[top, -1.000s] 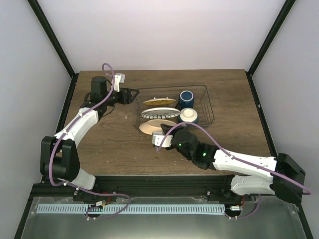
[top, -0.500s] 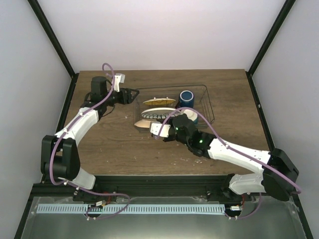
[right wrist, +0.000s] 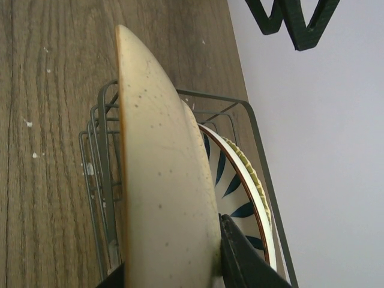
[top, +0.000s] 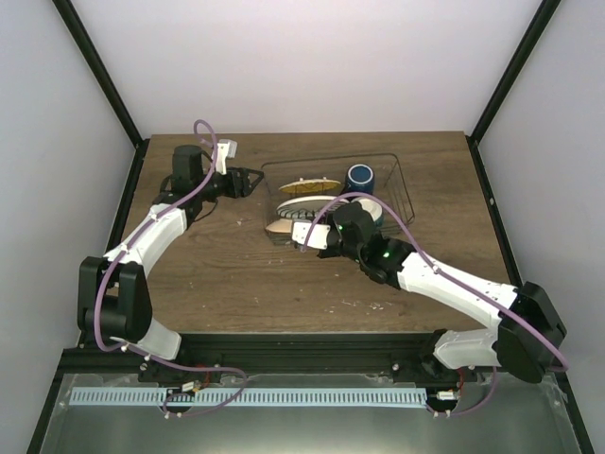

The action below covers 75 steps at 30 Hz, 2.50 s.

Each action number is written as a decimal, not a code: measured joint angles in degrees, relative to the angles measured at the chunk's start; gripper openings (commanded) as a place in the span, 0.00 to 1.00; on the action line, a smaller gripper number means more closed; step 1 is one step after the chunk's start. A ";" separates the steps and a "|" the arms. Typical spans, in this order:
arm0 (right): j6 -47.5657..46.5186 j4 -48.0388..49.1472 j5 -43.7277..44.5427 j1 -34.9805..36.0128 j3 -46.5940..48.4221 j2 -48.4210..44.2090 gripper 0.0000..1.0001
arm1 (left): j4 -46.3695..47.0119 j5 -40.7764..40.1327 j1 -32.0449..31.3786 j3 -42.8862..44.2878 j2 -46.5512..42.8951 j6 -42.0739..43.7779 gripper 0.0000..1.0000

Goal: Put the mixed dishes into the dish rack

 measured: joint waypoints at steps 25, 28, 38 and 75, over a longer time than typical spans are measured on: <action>-16.15 -2.21 12.28 0.94 0.33 -3.19 0.01 | 0.00 0.26 0.44 0.00 0.76 -0.20 0.70; -16.15 -2.36 12.28 0.94 -0.46 -3.28 0.01 | 0.00 0.26 0.46 0.00 0.76 -0.20 0.70; -13.53 -6.51 10.36 0.94 -0.68 -3.28 0.01 | 0.00 0.28 0.59 0.00 0.96 -0.20 0.70; -12.52 1.14 3.56 -3.21 1.73 5.64 0.51 | 0.17 1.33 1.22 -0.02 2.25 -0.42 0.70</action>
